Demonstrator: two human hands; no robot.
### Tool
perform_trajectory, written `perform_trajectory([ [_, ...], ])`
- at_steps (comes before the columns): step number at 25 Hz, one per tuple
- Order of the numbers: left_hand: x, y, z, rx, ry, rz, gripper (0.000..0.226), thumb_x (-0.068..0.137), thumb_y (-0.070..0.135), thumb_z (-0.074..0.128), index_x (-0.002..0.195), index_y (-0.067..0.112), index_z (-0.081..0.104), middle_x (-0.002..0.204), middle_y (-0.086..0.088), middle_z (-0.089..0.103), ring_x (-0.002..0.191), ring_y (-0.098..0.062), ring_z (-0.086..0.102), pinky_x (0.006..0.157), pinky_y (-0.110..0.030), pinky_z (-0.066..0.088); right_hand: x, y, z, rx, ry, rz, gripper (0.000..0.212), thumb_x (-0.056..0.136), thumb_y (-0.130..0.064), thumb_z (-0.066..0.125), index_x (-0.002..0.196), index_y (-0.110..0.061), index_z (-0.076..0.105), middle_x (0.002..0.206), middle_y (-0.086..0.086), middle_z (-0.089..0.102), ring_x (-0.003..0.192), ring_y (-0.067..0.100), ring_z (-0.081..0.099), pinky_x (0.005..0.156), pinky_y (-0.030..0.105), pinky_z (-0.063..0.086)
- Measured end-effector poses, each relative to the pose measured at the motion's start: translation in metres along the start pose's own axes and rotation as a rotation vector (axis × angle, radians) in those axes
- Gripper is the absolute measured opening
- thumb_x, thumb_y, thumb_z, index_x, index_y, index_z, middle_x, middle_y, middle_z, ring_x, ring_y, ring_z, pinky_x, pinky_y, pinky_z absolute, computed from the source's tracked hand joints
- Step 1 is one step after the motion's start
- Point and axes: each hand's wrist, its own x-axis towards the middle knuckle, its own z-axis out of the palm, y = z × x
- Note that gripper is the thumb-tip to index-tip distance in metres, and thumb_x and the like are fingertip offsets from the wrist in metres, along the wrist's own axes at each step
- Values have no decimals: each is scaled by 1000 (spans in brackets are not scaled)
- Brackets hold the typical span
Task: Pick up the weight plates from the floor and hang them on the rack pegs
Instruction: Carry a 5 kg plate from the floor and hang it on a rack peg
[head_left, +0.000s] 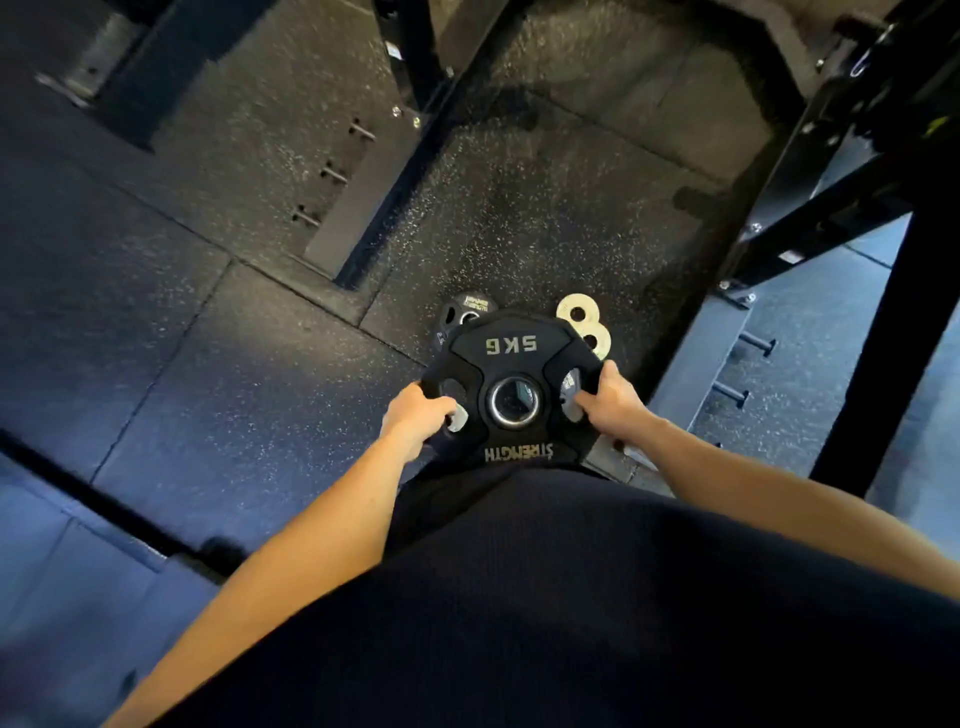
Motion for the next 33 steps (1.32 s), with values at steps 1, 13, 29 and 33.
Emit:
perform_trajectory([
  [1, -3, 0, 3, -3, 21, 12, 31, 68, 32, 67, 94, 21, 55, 101, -4, 61, 93, -30, 60, 81, -39, 54, 0, 2, -4, -6, 10, -23, 37, 89, -22, 58, 114, -3, 40, 119, 21, 55, 109, 36, 53, 83, 38, 42],
  [13, -49, -49, 50, 110, 68, 187, 34, 74, 34, 65, 103, 17, 61, 104, -6, 64, 91, -27, 61, 80, -38, 53, -71, 90, 11, 77, 128, -54, 45, 89, -25, 60, 122, -2, 40, 126, 20, 55, 115, 35, 52, 83, 31, 38],
  [29, -188, -101, 284, 573, -222, 554, 52, 64, 37, 67, 110, 11, 69, 110, -11, 69, 98, -30, 63, 82, -35, 54, -282, 395, 44, 478, 409, 293, 38, 84, -23, 60, 114, 0, 54, 114, 16, 63, 106, 30, 60, 90, 36, 49],
  [33, -241, -85, 394, 575, -251, 544, 38, 67, 31, 69, 101, 16, 70, 109, -8, 70, 87, -23, 65, 64, -26, 50, -306, 494, -4, 512, 462, 342, 38, 82, -20, 59, 114, 1, 55, 112, 19, 64, 106, 32, 61, 84, 32, 47],
])
